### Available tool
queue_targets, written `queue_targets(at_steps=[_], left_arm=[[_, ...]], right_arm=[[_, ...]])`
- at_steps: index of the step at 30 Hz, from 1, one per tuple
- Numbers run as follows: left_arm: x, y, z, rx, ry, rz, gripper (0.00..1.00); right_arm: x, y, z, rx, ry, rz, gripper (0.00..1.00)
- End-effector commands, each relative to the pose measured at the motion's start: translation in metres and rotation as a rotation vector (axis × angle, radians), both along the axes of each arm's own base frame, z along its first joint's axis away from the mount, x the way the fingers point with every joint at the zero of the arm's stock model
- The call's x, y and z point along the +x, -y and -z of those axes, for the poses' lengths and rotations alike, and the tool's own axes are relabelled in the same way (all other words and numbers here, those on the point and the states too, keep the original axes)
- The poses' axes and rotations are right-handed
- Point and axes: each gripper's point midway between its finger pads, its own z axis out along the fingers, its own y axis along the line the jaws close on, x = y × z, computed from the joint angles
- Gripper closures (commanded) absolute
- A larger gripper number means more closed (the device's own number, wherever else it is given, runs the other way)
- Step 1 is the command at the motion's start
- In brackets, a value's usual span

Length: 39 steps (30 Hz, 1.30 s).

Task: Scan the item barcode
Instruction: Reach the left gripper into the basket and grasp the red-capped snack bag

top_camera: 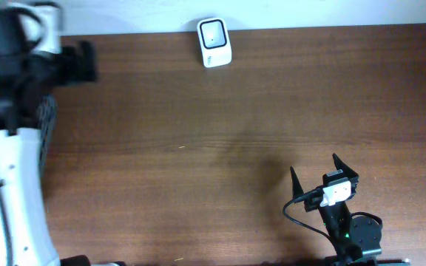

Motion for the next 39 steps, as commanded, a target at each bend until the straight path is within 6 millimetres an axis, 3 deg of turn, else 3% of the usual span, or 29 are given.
queue_targets(at_steps=[1, 3, 5, 7, 11, 16, 24, 31, 36, 39], left_arm=[[-0.026, -0.085, -0.027, 0.027, 0.064, -0.299, 0.01], [-0.047, -0.137, -0.024, 0.033, 0.049, -0.440, 0.01], [-0.061, -0.167, -0.020, 0.033, 0.038, -0.518, 0.01], [-0.074, -0.199, -0.003, 0.053, -0.017, -0.571, 0.00], [-0.067, -0.226, 0.050, 0.006, -0.141, -0.429, 0.04], [-0.076, -0.258, 0.097, -0.016, -0.263, -0.436, 0.01], [-0.069, -0.268, 0.157, -0.025, -0.405, -0.310, 0.02], [-0.068, -0.269, 0.186, -0.072, -0.465, -0.298, 0.02], [-0.064, -0.266, 0.191, -0.096, -0.461, -0.280, 0.02], [-0.055, -0.252, 0.210, -0.166, -0.468, -0.181, 0.02]], right_arm=[[0.000, 0.000, 0.002, 0.008, -0.003, -0.002, 0.01], [0.000, 0.000, 0.002, 0.008, -0.003, -0.002, 0.01], [0.000, 0.000, 0.002, 0.008, -0.003, -0.002, 0.01], [0.000, 0.000, 0.002, 0.008, -0.003, -0.002, 0.01], [0.000, 0.000, 0.002, 0.008, -0.003, -0.002, 0.01], [0.000, 0.000, 0.002, 0.008, -0.003, -0.002, 0.01], [0.000, 0.000, 0.002, 0.008, -0.003, -0.002, 0.01], [0.000, 0.000, 0.002, 0.008, -0.003, -0.002, 0.01], [0.000, 0.000, 0.002, 0.008, -0.003, -0.002, 0.01], [0.000, 0.000, 0.002, 0.008, -0.003, -0.002, 0.01]])
